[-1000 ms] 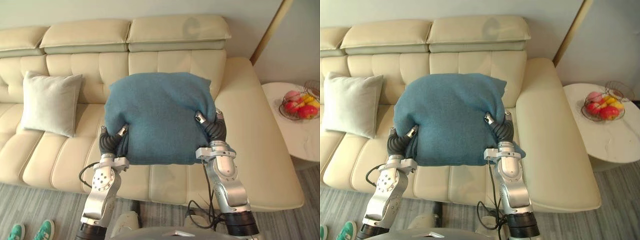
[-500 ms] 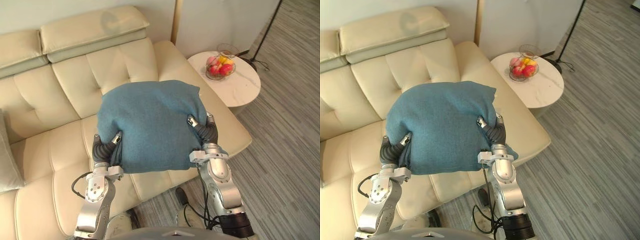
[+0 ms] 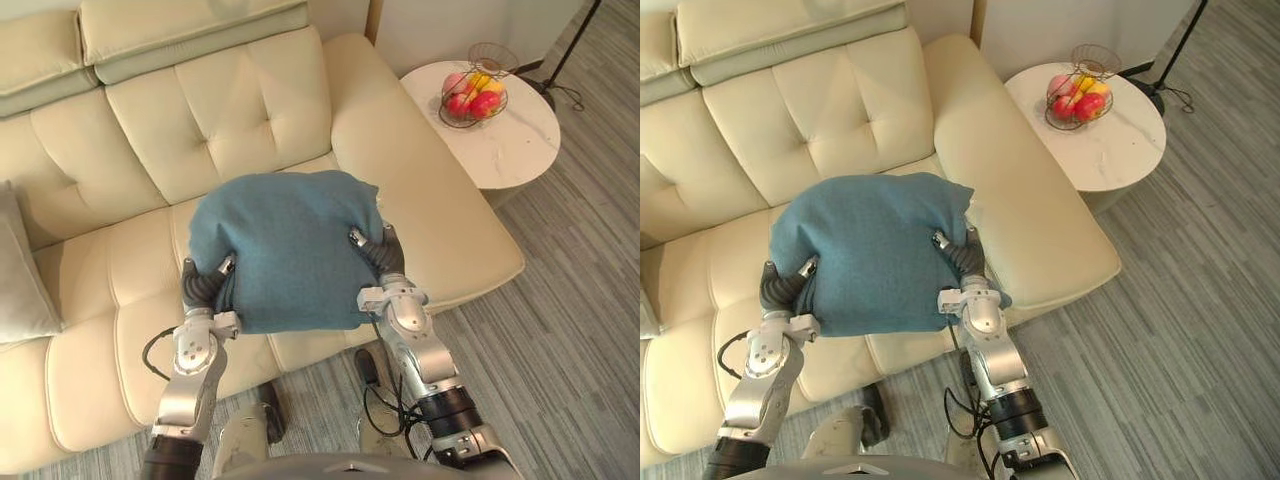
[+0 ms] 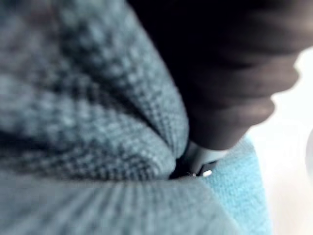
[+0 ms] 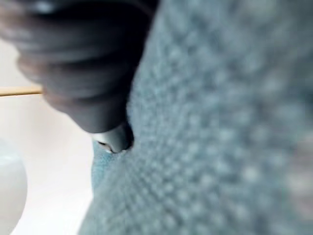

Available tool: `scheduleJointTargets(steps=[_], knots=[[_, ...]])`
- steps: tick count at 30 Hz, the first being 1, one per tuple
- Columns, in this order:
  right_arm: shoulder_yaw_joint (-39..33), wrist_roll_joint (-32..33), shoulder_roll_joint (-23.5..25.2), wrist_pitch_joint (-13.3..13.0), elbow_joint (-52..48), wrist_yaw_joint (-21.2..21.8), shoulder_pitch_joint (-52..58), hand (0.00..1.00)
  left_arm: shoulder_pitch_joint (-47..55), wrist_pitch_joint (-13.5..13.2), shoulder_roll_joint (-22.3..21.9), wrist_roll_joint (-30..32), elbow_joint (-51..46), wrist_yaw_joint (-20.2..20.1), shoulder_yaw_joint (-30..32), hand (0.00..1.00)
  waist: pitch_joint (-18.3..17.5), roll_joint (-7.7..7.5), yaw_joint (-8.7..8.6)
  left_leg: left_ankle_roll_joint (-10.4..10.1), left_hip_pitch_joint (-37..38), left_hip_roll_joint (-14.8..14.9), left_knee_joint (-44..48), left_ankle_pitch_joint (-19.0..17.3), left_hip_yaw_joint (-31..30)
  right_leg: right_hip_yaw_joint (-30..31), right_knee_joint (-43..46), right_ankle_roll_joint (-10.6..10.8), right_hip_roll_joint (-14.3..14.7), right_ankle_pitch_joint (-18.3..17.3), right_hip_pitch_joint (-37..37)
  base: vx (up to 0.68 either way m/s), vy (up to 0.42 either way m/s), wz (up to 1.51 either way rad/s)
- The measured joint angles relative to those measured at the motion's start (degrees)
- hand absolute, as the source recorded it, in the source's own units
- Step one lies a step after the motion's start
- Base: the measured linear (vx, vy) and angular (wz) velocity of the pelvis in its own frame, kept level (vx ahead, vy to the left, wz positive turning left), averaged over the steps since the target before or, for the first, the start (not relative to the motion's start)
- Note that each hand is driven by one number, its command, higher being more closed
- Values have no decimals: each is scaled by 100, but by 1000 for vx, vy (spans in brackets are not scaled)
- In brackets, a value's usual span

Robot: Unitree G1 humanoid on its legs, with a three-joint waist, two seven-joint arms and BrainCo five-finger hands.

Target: Pick up cushions and gather them together orderly.

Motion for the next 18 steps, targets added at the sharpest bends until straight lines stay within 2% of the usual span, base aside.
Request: scheduleJointTargets(steps=[5,7,9,12,14,18], knots=[[64,-34,0,-1,-11,-332,-929,100,-927,0,186,4,0,458,185,100,206,73,202,-42,-509,20,-47,219,-57,-168,39,-62,1,-2,-463,-135,-52,18],[112,-94,4,-2,-46,-537,-1324,100,-1348,-1,225,3,1,738,261,100,236,112,308,-87,-688,17,-279,446,-79,-259,46,-126,13,47,-704,-101,-61,19],[103,-225,5,-2,-45,-725,-1575,100,-1666,-2,277,2,71,884,262,100,241,118,336,-150,-788,11,-444,623,-151,-358,55,-148,21,64,-835,-41,-49,26],[-79,-262,57,-1,7,-1037,-2250,100,-2661,-5,436,-69,588,1114,312,100,250,133,404,-214,-876,-17,-953,1026,-285,-578,104,-138,47,107,-1072,-21,-55,31],[-512,-408,232,-1,65,-1302,-2987,100,-3628,-5,559,-128,908,1278,378,100,307,197,465,-213,-907,-26,-1412,1394,-387,-685,153,-95,93,143,-1266,-31,-52,26],[-958,-668,329,-22,262,-1726,-4281,100,-5131,-44,739,-113,1169,1456,631,100,490,331,535,-256,-965,-31,-2029,1828,-464,-790,255,-100,149,137,-1594,-44,-41,10]])
